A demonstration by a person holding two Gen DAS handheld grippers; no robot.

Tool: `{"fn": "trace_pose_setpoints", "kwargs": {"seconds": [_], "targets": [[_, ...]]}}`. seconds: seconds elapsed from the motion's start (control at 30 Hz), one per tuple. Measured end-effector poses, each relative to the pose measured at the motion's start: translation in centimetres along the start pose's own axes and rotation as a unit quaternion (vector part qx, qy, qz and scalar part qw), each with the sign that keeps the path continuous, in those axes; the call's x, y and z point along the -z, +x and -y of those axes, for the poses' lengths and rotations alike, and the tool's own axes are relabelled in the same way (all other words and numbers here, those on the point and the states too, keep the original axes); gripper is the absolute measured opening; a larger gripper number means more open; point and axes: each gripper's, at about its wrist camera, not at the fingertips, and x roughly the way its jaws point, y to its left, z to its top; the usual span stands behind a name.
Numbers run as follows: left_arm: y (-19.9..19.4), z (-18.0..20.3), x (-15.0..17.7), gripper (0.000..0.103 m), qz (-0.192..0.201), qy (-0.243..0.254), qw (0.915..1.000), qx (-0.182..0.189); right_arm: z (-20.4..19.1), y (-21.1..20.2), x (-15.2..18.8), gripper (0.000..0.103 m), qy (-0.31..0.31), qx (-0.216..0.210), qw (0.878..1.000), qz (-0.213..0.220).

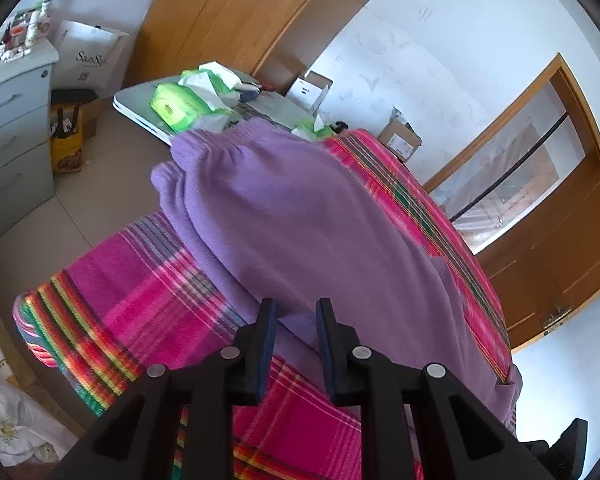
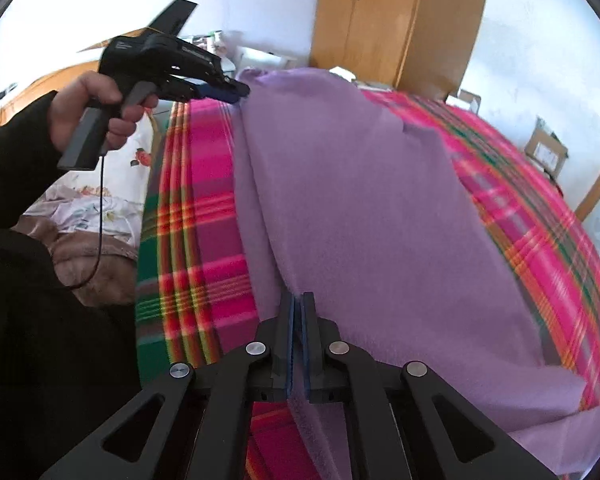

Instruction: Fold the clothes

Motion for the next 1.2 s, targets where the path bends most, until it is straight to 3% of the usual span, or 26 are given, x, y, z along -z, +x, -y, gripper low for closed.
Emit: {"fn": "trace_pose_setpoints", "kwargs": {"seconds": [0.1, 0.4, 0.5, 0.53, 0.73, 0.97, 1.07, 1.2], "targets": [[0.0, -0.8, -1.1, 0.026, 0.014, -0.015, 0.9998, -0.004, -0.3, -1.0, 0.0, 0.026, -0.001, -0.003, 1.0, 0.02], [1.5, -2.9, -2.7, 0.028, 0.015, -0.063, 0.9978, -0.01, 0.5, -1.6, -0.4, 0.027, 0.028, 0.002, 0.999, 0.043], [1.7, -2.7, -2.8, 0.004, 0.017, -0.062, 0.998, -0.002, 0.3, -1.3, -1.0, 0.027, 0.034, -0.004, 0.998, 0.047], [1.6, -2.6, -2.8, 0.004, 0.018, -0.061, 0.998, -0.003, 0.2, -1.2, -1.3, 0.027, 0.034, -0.007, 0.998, 0.049], [0.2, -2.5, -3.0, 0.003, 0.041, -0.049, 0.998, 0.005, -0.9, 0.1, -2.6, 0.024, 0.019, -0.023, 0.999, 0.042], [1.6, -3.7, -2.9, 0.003, 0.016, -0.052, 0.9985, 0.003, -0.9, 2.0, -2.8, 0.024, 0.021, -0.027, 0.999, 0.021], [1.7, -3.8, -2.8, 0.003, 0.014, -0.052, 0.9985, 0.005, -0.6, 2.2, -2.7, 0.005, 0.033, -0.032, 0.999, 0.021], [1.2, -3.7, -2.9, 0.003, 0.015, -0.05, 0.9986, 0.01, -0.2, 1.8, -2.8, 0.004, 0.046, -0.039, 0.998, 0.03]]}}
